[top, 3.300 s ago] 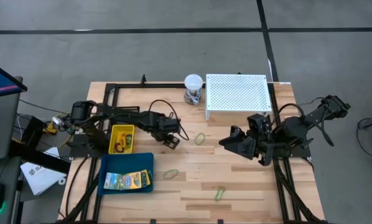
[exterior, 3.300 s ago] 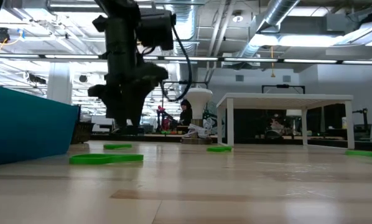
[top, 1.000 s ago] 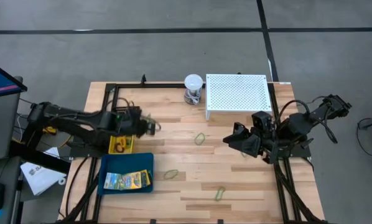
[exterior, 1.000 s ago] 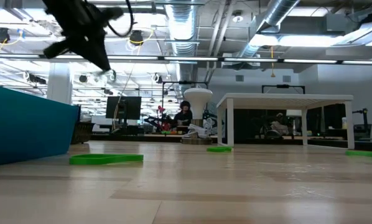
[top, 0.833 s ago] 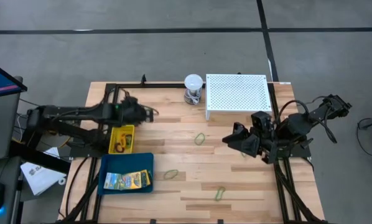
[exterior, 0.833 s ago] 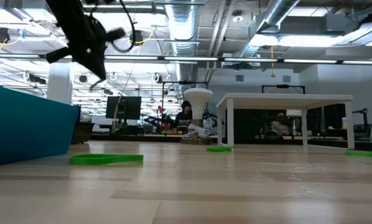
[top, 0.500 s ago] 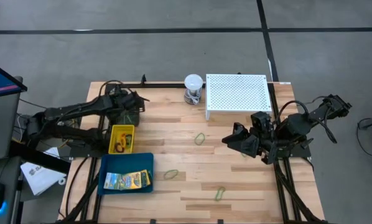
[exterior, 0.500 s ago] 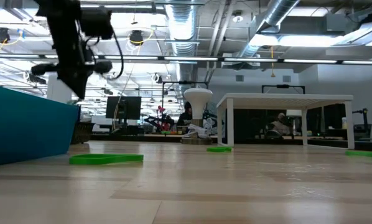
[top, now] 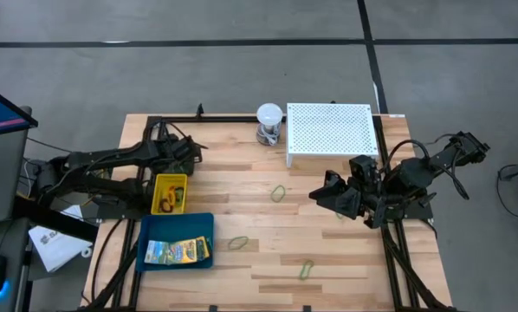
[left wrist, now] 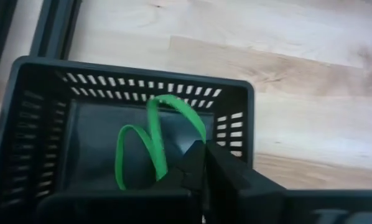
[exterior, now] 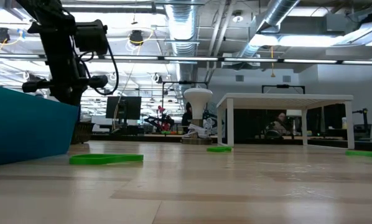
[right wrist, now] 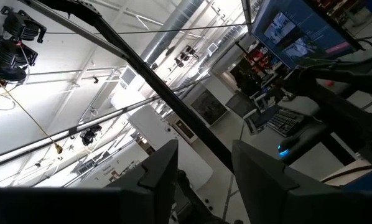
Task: Pick & Place Office Desk Supplies
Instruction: Put the rubber band into the black bin
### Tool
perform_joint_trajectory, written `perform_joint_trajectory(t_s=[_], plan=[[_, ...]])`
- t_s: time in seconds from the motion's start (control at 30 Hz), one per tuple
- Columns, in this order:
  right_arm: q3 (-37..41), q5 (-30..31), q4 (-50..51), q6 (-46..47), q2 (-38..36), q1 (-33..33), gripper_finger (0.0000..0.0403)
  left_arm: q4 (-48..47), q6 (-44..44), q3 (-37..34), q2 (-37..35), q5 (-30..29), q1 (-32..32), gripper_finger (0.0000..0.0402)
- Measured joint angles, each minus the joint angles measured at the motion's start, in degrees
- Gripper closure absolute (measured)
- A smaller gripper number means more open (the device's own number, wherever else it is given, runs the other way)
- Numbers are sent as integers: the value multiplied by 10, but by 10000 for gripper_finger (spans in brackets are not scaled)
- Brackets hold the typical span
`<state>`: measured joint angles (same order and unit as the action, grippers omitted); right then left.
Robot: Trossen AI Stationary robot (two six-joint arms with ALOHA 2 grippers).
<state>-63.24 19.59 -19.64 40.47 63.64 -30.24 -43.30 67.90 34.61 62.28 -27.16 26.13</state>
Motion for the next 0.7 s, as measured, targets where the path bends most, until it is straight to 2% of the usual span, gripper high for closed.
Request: perform_joint_trajectory(t_s=[0.13,0.43,0.57,0.7], plan=[[0,0,0,0,0,0,255,2,1,0,0,0,0,367],[0,0,8,1,0,0,255,2,-11,0,0,22,0,266],[0,0,8,2,0,0,255,22,-64,0,-1,79,0,240],[0,-1,8,2,0,0,255,117,-156,0,-9,214,-7,235]])
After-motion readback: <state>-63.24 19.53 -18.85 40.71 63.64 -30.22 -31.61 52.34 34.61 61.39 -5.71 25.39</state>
